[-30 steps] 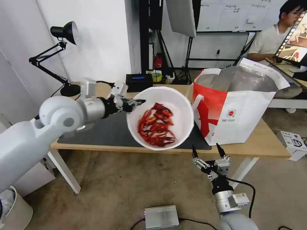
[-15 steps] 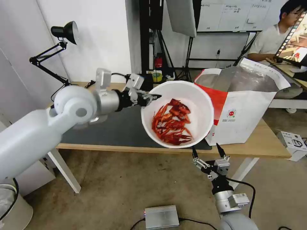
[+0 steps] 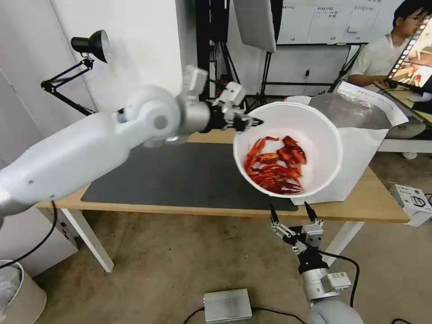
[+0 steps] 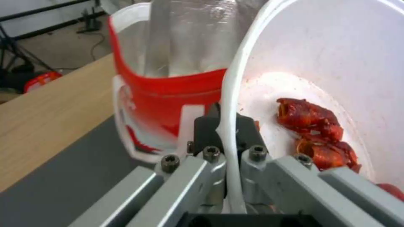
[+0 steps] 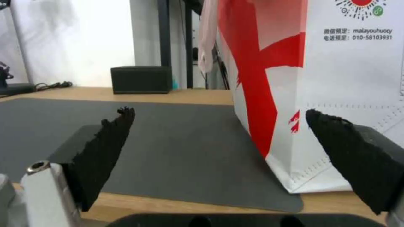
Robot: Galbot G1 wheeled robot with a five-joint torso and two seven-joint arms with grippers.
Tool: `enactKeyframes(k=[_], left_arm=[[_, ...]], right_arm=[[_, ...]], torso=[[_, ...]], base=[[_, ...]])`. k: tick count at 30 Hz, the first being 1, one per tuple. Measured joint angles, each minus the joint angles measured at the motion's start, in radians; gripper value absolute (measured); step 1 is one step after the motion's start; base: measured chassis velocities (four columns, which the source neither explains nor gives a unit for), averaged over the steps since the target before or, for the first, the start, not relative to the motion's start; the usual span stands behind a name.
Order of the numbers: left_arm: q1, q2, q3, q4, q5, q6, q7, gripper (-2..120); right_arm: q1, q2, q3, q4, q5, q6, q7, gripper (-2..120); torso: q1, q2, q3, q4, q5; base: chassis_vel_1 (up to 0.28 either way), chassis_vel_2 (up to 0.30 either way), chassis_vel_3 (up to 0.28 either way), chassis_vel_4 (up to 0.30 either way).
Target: Pick up the trash from the table and place it into the takeout bag.
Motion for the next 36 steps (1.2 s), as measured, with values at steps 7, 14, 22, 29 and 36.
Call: enactKeyframes(k=[7, 14, 22, 29, 36], left_arm=[[-0.104, -0.069, 0.073, 0.067, -0.049, 0.002, 0.002, 0], [-0.192, -0.1, 0.136, 0.115, -0.093, 0.002, 0.009, 0], [-0.25, -0.212, 0.174, 0.209, -0.203, -0.002, -0.079, 0], [-0.255, -0.292, 0.165, 0.283, -0.275, -0.008, -0.157, 0], [-0.251, -0.358, 0.138, 0.358, -0.366, -0.018, -0.258, 0]], right_arm=[[0.0, 0.0, 0.0, 0.0, 0.0, 0.0, 0.0, 100], [0.0, 0.0, 0.0, 0.0, 0.0, 0.0, 0.0, 100], [0.0, 0.0, 0.0, 0.0, 0.0, 0.0, 0.0, 100], [0.0, 0.0, 0.0, 0.0, 0.0, 0.0, 0.0, 100], [0.0, 0.0, 0.0, 0.0, 0.0, 0.0, 0.0, 100]], torso=[[0.0, 0.0, 0.0, 0.0, -0.0001], [0.0, 0.0, 0.0, 0.0003, -0.0003], [0.0, 0.0, 0.0, 0.0001, 0.0], [0.0, 0.0, 0.0, 0.0001, 0.0], [0.0, 0.0, 0.0, 0.0002, -0.0002]], base=[[0.0, 0.0, 0.0, 0.0], [0.0, 0.0, 0.0, 0.0], [0.0, 0.0, 0.0, 0.0], [0.0, 0.0, 0.0, 0.0], [0.0, 0.0, 0.0, 0.0]])
